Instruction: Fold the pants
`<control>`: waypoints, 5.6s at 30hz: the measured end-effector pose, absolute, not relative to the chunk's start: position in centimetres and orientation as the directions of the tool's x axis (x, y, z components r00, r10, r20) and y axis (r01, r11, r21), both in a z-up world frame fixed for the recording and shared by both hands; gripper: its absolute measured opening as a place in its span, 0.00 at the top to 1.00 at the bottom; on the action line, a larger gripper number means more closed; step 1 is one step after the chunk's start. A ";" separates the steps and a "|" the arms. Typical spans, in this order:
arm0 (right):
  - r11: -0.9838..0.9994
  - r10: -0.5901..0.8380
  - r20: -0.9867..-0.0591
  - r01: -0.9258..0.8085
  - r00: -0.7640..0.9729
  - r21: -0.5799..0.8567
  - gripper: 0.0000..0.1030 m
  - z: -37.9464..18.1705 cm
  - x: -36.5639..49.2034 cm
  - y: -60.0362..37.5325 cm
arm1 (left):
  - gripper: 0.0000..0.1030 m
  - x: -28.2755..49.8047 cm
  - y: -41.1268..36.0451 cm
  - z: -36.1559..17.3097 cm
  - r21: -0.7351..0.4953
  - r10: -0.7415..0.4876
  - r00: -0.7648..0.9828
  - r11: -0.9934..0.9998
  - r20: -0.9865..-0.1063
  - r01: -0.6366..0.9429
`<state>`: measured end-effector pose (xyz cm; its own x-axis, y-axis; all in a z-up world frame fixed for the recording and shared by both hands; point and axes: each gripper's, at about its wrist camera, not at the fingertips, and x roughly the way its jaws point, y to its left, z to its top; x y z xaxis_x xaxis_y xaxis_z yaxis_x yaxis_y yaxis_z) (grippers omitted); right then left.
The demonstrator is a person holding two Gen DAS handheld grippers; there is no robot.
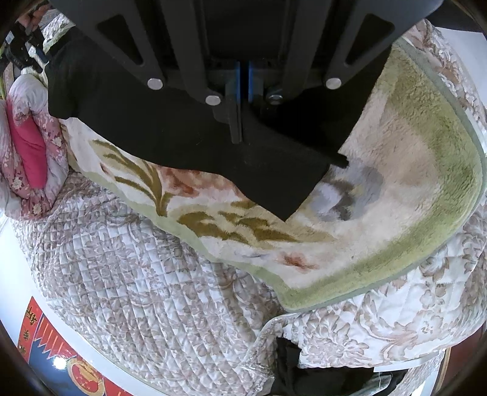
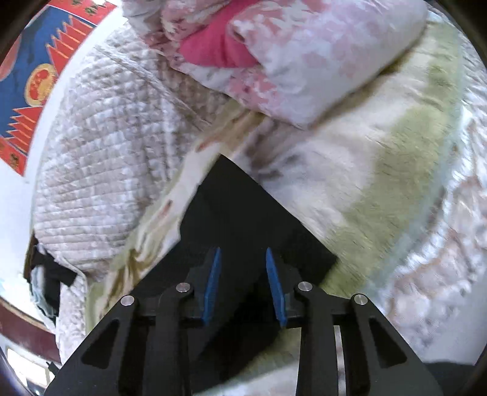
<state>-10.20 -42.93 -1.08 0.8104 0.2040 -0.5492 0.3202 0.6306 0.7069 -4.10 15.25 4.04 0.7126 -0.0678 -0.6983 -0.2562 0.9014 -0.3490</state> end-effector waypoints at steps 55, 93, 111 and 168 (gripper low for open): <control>0.699 0.141 -0.573 0.328 0.808 0.636 0.91 -0.7 -10.6 -42.9 | 0.96 -8.6 15.7 2.1 -0.338 -0.072 0.643 0.891 -0.763 -0.301; 0.948 0.050 -0.625 0.161 0.779 0.276 0.80 0.3 -0.8 -36.8 | 0.91 -0.7 6.7 -0.1 -0.155 -0.084 0.600 0.986 -0.796 -0.068; 0.978 0.102 -0.585 0.026 0.804 0.206 0.73 1.0 -1.0 -31.2 | 0.92 -1.5 6.7 0.7 -0.171 -0.100 0.658 0.984 -0.746 -0.045; 0.961 0.229 -0.568 -0.277 0.791 0.001 0.38 -3.4 -8.1 -19.0 | 0.64 -7.4 9.5 1.6 -0.063 0.082 0.707 0.982 -0.702 -0.177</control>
